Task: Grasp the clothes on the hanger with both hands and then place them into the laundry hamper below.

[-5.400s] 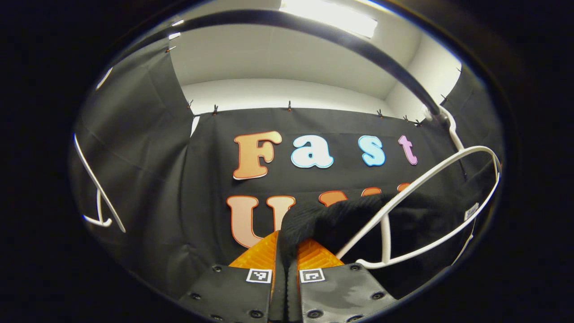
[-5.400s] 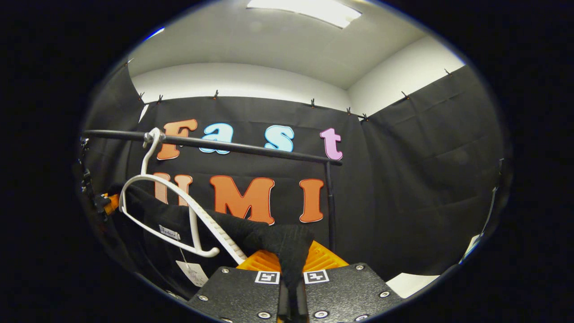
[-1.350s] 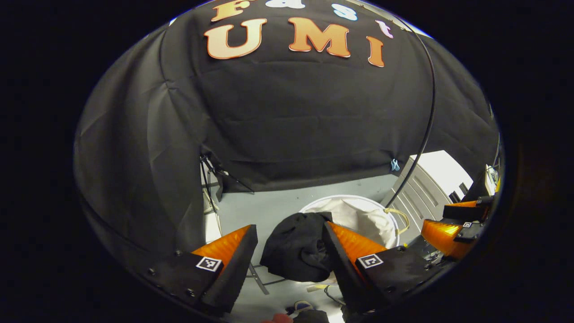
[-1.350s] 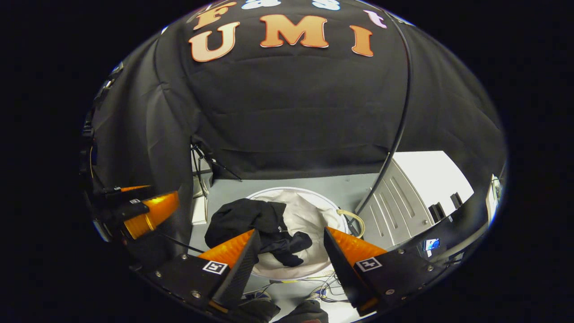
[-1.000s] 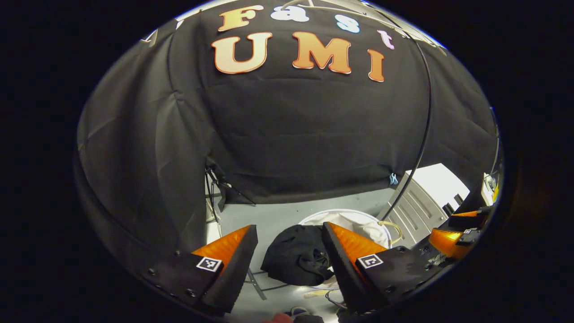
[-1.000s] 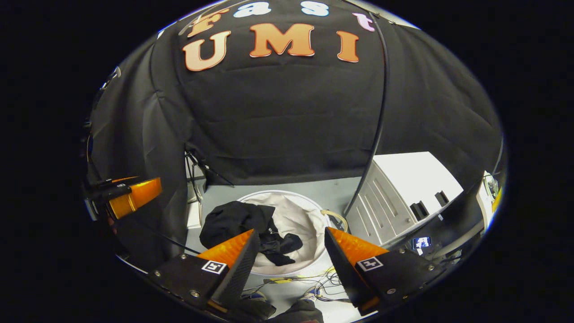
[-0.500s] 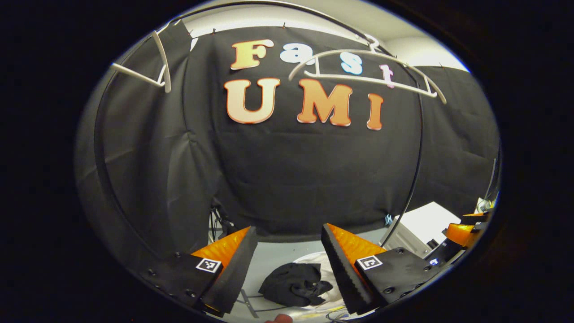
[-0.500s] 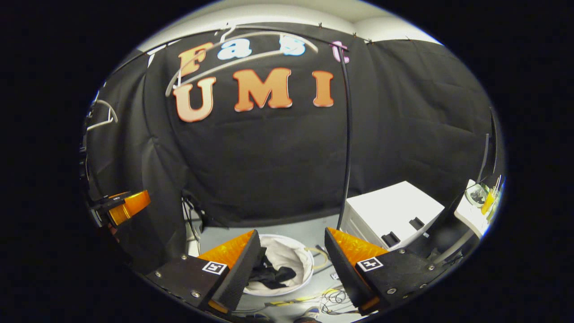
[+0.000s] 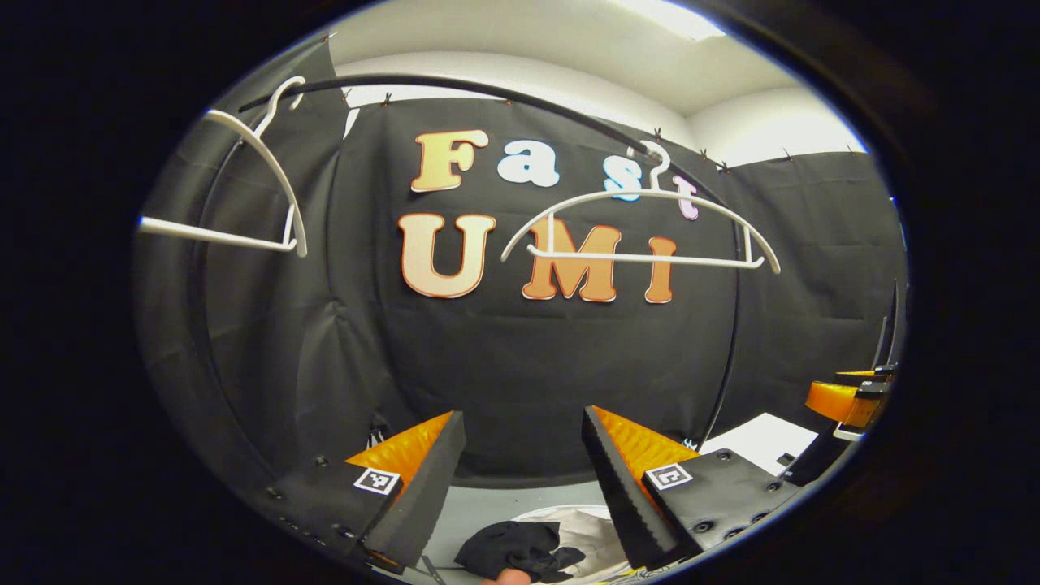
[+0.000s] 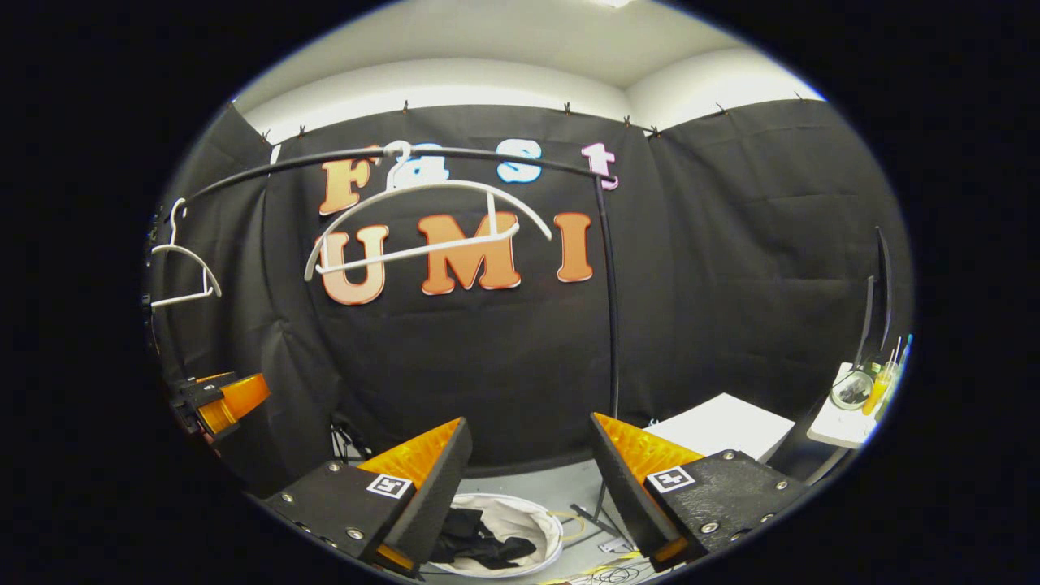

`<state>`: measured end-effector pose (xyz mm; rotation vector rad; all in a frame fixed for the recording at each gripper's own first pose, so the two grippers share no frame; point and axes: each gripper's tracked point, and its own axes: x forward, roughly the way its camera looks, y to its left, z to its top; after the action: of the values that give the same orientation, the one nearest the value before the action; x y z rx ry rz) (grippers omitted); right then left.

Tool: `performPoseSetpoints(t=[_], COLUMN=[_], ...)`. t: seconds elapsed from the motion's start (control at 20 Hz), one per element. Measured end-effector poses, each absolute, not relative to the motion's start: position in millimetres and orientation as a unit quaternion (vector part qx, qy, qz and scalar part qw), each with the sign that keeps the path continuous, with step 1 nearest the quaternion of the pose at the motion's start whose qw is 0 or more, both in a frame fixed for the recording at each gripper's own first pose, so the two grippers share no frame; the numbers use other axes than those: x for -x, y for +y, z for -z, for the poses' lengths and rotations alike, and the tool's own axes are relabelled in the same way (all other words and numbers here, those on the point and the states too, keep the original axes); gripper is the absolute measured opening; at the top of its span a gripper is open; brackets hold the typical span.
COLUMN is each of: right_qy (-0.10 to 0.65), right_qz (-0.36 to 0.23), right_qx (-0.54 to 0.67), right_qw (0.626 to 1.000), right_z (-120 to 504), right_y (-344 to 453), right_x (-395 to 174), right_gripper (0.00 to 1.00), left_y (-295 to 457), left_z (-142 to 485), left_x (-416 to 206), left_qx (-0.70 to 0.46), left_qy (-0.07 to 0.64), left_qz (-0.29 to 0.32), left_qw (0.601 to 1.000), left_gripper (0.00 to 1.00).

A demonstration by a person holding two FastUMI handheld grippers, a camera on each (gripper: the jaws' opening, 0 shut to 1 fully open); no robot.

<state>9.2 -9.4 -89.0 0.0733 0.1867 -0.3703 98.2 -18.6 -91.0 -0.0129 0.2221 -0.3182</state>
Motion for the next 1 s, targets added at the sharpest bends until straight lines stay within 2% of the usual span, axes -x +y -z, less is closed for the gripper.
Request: performPoseSetpoints(t=[0.05,0.1,0.25,0.3,0.35,0.6,0.8,0.85,0.9,0.95,1.0], right_qy=[0.086,0.077,0.051,0.044,0.040,0.010,0.016,0.020,0.020,0.017,0.014], right_qz=[0.184,0.183,0.176,0.174,0.172,0.162,0.148,0.145,0.144,0.145,0.143], right_qx=[-0.034,-0.032,-0.028,-0.025,-0.022,-0.024,0.005,0.011,0.015,0.015,0.013], right_qw=[0.979,0.979,0.983,0.983,0.984,0.986,0.989,0.989,0.989,0.989,0.990], right_z=[82,74,48,42,36,16,25,28,28,27,25], right_y=[-12,-14,-12,-13,-13,-16,-15,-14,-14,-12,-10], right_x=[-10,-11,-12,-13,-14,-26,-30,-30,-28,-27,-26], right_gripper=[0.98,0.89,0.89,0.98,0.89,0.89,0.89,0.89,0.94,0.89,0.89], left_y=[-20,-22,-25,-26,-27,-28,-27,-26,-26,-26,-26], left_z=[83,72,54,48,43,26,22,24,27,29,30], left_x=[-99,-103,-102,-103,-101,-96,-92,-91,-90,-89,-89], left_qx=[0.009,0.013,0.024,0.027,0.029,0.034,0.041,0.042,0.043,0.044,0.046], left_qy=[0.103,0.095,0.077,0.071,0.064,0.046,0.038,0.040,0.042,0.043,0.043], left_qz=[0.159,0.160,0.158,0.157,0.156,0.150,0.147,0.144,0.143,0.141,0.139], left_qw=[0.982,0.982,0.984,0.985,0.985,0.987,0.988,0.988,0.988,0.988,0.988], left_gripper=[0.94,0.96,0.96,0.94,0.94,0.93,0.93,0.96,0.96,0.96,0.96])
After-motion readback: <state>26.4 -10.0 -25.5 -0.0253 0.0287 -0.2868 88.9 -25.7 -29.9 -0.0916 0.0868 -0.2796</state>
